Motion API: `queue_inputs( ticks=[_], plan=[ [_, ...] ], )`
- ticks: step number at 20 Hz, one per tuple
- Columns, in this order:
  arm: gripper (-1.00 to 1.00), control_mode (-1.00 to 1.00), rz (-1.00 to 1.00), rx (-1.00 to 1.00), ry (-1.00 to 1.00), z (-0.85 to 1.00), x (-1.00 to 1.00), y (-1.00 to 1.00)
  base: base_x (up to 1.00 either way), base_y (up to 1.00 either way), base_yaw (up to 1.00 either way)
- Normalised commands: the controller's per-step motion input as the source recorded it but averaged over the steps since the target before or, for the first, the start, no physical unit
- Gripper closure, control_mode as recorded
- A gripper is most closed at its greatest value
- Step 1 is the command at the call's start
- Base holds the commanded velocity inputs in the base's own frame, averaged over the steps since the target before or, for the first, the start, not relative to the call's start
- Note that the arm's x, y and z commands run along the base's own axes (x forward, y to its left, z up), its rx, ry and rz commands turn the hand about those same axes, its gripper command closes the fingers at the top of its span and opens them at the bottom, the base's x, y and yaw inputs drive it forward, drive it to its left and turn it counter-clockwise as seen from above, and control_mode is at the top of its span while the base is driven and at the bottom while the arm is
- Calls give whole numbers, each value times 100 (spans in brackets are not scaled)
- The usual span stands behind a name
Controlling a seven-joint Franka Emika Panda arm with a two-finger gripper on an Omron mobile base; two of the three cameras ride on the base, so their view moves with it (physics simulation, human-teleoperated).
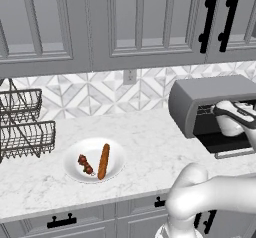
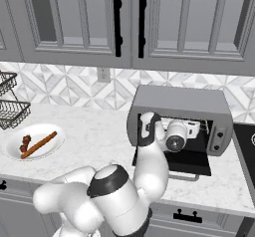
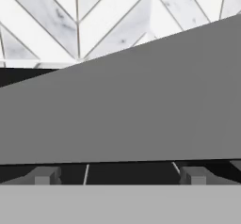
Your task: Pick up the kebab skewer and baguette bread, and place them inside the toaster oven. Close the toaster oven door and start by setting the timer.
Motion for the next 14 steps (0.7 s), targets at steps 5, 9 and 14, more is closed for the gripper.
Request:
queue_inputs(
  ticks=[5,9,14],
  plan=[
    [-100,-100,0,0,5,-2,3,0,0,0,0],
    [-100,-100,0,0,14,-21,0,0,0,0,0],
    [-100,-100,0,0,18,-54,-18,-1,0,0,0]
  ],
)
